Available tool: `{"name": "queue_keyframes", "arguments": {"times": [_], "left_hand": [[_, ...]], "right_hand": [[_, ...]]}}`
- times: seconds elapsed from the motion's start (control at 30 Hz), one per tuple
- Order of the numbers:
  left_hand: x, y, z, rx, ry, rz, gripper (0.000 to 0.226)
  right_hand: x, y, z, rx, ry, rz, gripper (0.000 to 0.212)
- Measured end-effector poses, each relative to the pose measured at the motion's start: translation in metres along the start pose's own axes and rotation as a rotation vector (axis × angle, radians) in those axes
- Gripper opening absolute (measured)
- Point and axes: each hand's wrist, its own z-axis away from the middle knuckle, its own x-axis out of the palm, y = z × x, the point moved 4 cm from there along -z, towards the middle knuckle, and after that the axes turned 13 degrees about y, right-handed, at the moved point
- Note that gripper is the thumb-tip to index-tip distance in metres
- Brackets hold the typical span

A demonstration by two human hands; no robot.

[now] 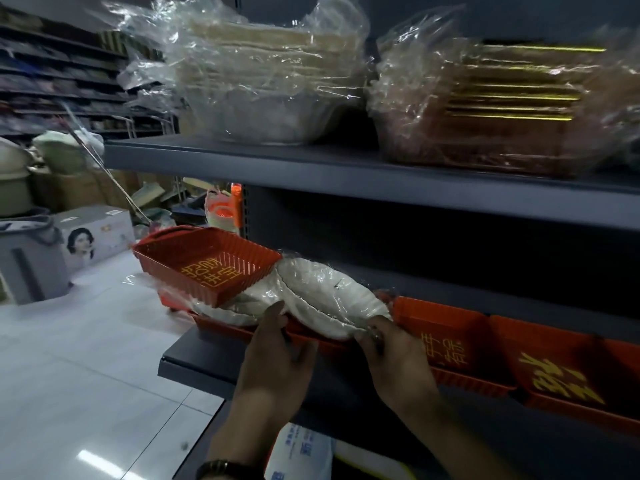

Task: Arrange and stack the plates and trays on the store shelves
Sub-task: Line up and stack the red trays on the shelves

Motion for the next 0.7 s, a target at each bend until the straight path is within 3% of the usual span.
{"name": "queue_keyframes", "arguments": {"times": [0.13,0.4,0.5,0.7], "left_hand": [[0.0,-0.004,-0.001,0.006,-0.012,0.005,0.064],[-0.007,0.006,0.001,-0.034,-0.013,0.048,0.078],[-0.006,0.018,0.009,-0.019,-0.02,0.082,0.08],[-0.015,0.049,0.033,0.1,0.023,0.158,0.095]], "right_hand": [[0.0,-0.001,-0.004,0.057,0.107,-0.072,0.008],[-0.038,-0.01,-0.002,0.031,0.241,-0.107,0.019],[-0.065,-0.01,0.007,-0.038,0.309,-0.087,0.03],[-0.117,-0.018,0.031,-0.061,0.344,-0.113,0.026]]}}
